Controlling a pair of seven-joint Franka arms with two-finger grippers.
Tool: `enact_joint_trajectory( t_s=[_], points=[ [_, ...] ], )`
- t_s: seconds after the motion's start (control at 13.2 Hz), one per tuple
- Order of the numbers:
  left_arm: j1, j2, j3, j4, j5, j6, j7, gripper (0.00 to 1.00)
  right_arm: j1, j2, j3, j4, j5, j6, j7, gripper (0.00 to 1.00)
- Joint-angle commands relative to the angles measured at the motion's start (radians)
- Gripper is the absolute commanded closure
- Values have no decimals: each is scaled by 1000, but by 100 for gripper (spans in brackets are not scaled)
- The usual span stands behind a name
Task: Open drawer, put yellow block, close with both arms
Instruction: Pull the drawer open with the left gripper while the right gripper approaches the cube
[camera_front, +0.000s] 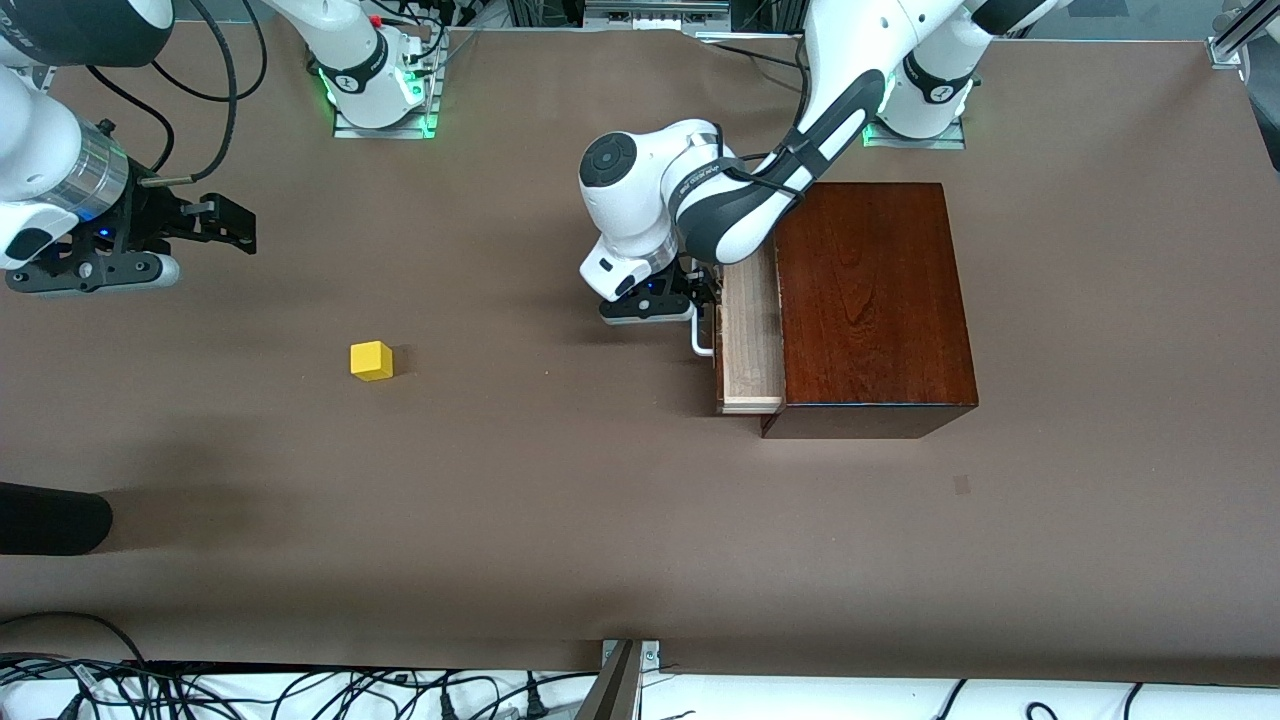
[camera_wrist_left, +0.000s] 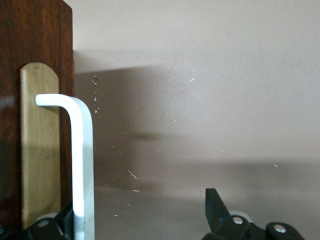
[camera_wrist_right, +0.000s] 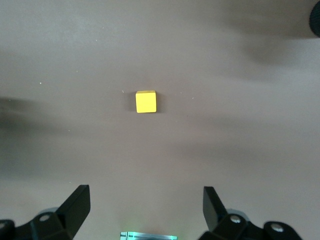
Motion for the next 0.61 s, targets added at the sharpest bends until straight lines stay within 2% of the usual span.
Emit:
enact_joint_trajectory(
  t_s=[0.0, 0.23, 0.53],
  points=[
    [-33, 22, -5, 84, -29, 7, 1, 0, -5, 16, 5, 7, 17, -7, -2, 0],
    [-35, -24, -11, 107, -29, -117, 21, 0, -3, 30, 6, -2, 17, 11, -2, 0],
    [-10, -134, -25, 125, -45, -328, 200, 0, 6, 30, 8, -134, 18, 172, -2, 0]
  ],
)
